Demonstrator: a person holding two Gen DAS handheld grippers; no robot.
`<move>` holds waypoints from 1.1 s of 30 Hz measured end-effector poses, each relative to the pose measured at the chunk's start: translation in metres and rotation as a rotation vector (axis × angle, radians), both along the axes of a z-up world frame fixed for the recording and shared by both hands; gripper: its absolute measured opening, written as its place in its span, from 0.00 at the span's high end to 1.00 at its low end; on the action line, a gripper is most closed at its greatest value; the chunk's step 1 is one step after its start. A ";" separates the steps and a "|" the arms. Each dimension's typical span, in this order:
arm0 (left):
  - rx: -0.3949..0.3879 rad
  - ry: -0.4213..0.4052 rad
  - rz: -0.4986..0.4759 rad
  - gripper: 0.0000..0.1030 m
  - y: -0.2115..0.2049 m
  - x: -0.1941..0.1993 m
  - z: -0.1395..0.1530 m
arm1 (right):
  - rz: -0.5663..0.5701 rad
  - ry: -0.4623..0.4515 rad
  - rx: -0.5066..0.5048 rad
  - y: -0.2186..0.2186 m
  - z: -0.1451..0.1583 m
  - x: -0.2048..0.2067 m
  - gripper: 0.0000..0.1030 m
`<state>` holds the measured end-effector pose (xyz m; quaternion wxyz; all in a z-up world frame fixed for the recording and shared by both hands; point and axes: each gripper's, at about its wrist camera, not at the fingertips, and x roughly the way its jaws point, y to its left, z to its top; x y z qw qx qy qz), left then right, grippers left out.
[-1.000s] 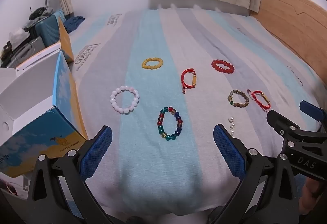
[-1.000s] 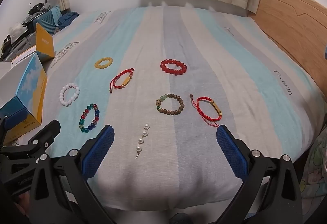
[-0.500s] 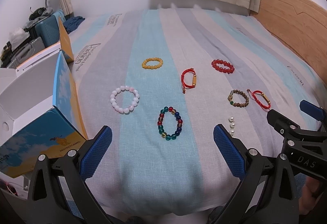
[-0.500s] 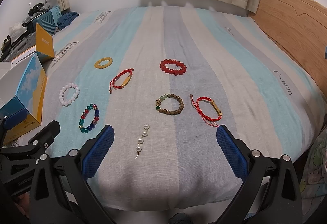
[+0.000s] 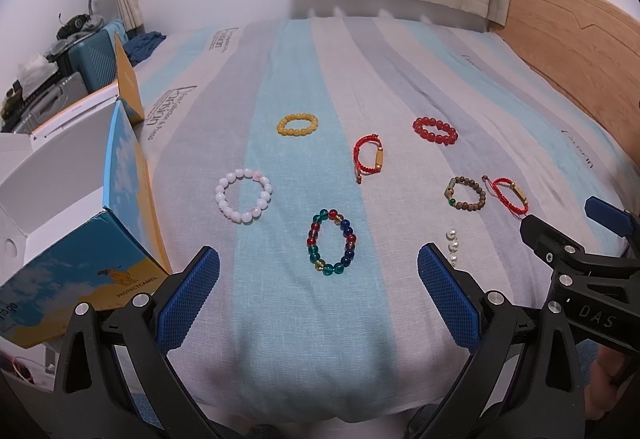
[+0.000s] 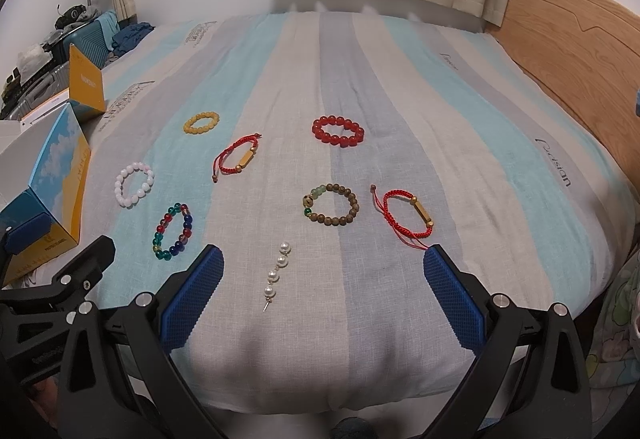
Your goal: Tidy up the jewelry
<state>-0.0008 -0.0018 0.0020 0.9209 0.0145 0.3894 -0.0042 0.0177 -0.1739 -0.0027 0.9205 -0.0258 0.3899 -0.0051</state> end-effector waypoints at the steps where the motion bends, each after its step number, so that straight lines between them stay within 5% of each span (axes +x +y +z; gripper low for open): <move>1: 0.001 0.000 0.000 0.06 0.000 0.000 0.000 | 0.000 0.001 0.001 0.000 0.000 0.000 0.07; 17: -0.023 0.035 -0.015 0.06 0.001 0.011 -0.002 | -0.021 0.006 -0.007 -0.008 0.003 0.011 0.07; 22: -0.066 0.171 -0.050 0.06 0.007 0.043 -0.015 | -0.028 0.023 -0.020 -0.022 0.004 0.033 0.07; 33: -0.096 0.235 -0.114 0.06 -0.011 0.092 -0.045 | -0.035 0.211 -0.008 -0.051 -0.021 0.105 0.11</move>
